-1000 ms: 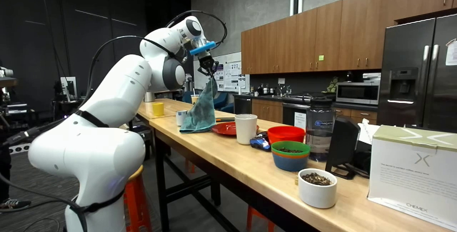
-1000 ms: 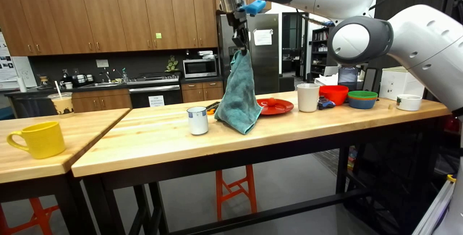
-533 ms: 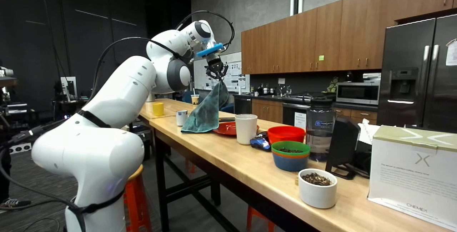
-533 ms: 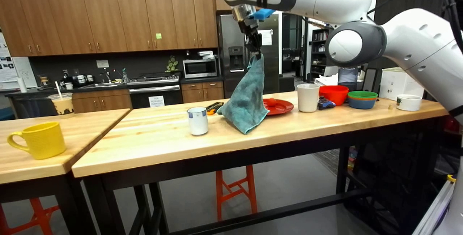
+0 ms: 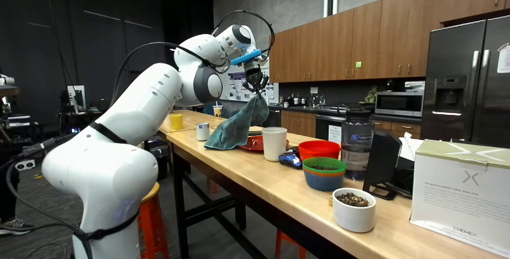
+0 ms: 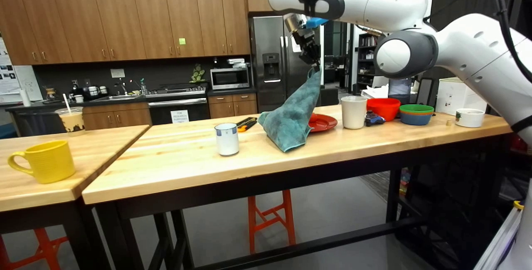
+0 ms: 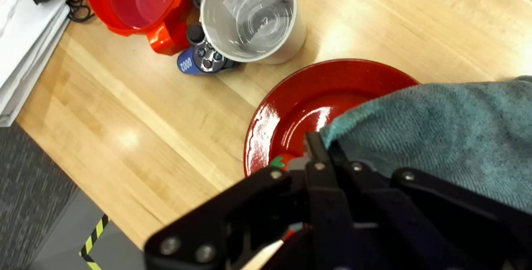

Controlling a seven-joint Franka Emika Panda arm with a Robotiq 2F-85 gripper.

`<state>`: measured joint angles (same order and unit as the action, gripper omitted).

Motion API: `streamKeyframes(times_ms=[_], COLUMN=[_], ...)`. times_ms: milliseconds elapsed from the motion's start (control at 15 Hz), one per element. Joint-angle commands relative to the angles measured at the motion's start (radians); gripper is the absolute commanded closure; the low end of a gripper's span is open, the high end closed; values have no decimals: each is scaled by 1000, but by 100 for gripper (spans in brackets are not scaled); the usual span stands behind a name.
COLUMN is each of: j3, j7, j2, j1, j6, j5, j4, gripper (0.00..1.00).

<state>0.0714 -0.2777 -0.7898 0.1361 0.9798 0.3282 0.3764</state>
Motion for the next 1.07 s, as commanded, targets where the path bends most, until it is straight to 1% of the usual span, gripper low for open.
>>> streamKeyframes(times_ms=[0, 267, 533, 1000], j3=[4, 3, 5, -1], j7=[31, 53, 68, 108], j2=[-8, -5, 22, 31], j1=[-57, -102, -127, -184], j6=[-42, -51, -31, -40], j5=[-58, -89, -99, -135], j4=[-26, -27, 8, 8], gripper=[100, 100, 100, 100])
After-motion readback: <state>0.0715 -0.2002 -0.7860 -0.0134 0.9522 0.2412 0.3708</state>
